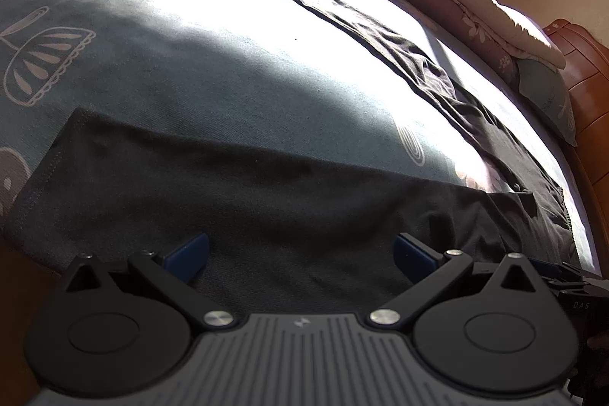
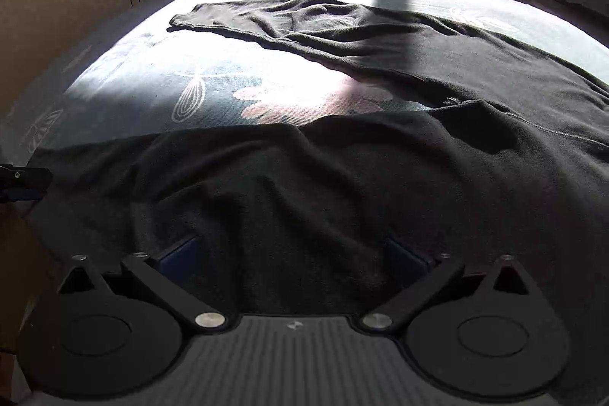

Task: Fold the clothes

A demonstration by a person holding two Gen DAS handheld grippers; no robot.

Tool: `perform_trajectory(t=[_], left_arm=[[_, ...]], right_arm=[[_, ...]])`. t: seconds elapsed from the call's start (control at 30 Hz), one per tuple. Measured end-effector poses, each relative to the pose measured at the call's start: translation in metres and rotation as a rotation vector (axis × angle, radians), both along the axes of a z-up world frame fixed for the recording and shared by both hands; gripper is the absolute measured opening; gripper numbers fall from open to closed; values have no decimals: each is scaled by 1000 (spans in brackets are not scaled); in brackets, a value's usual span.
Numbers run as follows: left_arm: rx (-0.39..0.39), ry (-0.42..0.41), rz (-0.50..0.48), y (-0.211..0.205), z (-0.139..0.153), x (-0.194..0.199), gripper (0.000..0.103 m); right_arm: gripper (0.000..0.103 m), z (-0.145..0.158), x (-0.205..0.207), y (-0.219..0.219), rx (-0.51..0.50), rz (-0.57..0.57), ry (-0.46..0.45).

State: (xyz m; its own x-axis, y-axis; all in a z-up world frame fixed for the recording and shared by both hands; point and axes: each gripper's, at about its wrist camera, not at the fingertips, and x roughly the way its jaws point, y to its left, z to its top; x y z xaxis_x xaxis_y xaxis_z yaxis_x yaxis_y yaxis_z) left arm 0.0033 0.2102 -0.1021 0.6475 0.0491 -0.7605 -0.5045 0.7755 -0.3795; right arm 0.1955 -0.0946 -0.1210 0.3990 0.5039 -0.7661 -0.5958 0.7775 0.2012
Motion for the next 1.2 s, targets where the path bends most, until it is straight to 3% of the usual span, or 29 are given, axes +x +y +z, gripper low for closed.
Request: perform_trajectory(t=[0.1, 0.23, 0.5, 0.7, 0.97, 1.2], left_arm=[[33, -5, -17, -3, 6, 2, 103], [78, -25, -41, -5, 18, 10, 103], [143, -47, -47, 0, 32, 31, 102], [166, -23, -52, 7, 26, 44, 103], [151, -10, -65, 10, 14, 52, 102], [134, -10, -72, 10, 9, 53, 102]], right_arm=[[103, 8, 9, -3, 53, -7, 16], [103, 22, 32, 4, 73, 5, -33], [103, 39, 106, 48, 119, 78, -109], [103, 14, 163, 92, 123, 106, -61], [103, -17, 187, 132, 41, 145, -109], [103, -11, 186, 122, 83, 127, 38]])
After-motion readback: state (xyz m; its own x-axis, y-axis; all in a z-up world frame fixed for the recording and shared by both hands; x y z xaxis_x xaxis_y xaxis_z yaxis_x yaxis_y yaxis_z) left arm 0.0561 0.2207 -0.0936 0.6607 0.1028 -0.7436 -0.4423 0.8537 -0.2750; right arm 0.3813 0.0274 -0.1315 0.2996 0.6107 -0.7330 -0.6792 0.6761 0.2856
